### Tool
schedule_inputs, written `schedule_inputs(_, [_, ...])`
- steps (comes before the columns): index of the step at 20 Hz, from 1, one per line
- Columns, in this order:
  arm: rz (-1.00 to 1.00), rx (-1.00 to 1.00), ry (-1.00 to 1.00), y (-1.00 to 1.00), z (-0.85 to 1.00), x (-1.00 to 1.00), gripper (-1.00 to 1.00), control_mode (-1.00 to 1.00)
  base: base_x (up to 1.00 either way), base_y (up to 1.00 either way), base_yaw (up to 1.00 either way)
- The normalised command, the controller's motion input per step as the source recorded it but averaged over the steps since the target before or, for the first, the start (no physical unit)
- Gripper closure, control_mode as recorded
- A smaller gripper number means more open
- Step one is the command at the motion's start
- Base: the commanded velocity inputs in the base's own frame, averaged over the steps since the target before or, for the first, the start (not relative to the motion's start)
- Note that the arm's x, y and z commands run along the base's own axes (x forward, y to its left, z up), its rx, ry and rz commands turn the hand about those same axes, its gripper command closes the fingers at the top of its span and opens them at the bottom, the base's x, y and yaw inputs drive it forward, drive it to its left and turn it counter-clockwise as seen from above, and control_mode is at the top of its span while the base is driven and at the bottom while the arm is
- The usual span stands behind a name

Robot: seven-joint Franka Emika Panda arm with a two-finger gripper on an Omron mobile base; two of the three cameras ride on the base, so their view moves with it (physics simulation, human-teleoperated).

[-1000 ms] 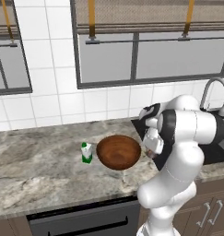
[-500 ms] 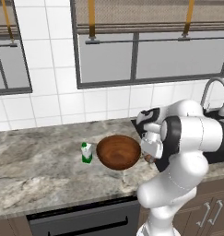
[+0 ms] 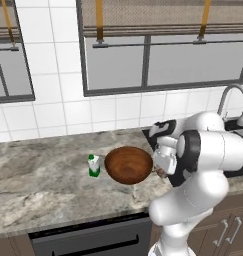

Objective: Gather the eggs and milk located in the vicinity of the sink area and place them right next to the bowl.

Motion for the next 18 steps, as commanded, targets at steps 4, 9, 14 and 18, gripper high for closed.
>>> schedule_inputs(4, [-0.17, 0.0, -0.07, 0.0, -0.03, 0.0, 1.0, -1.0, 0.0, 0.0, 0.0])
schedule_inputs(9, [-0.19, 0.0, -0.02, 0.0, 0.0, -0.01, 1.0, -1.0, 0.0, 0.0, 0.0])
schedule_inputs(14, [-0.1, 0.0, 0.0, 0.12, 0.0, -0.11, 1.0, -1.0, 0.0, 0.0, 0.0])
schedule_inputs(18, [-0.05, 0.0, 0.0, 0.3, 0.0, -0.09, 1.0, -1.0, 0.0, 0.0, 0.0])
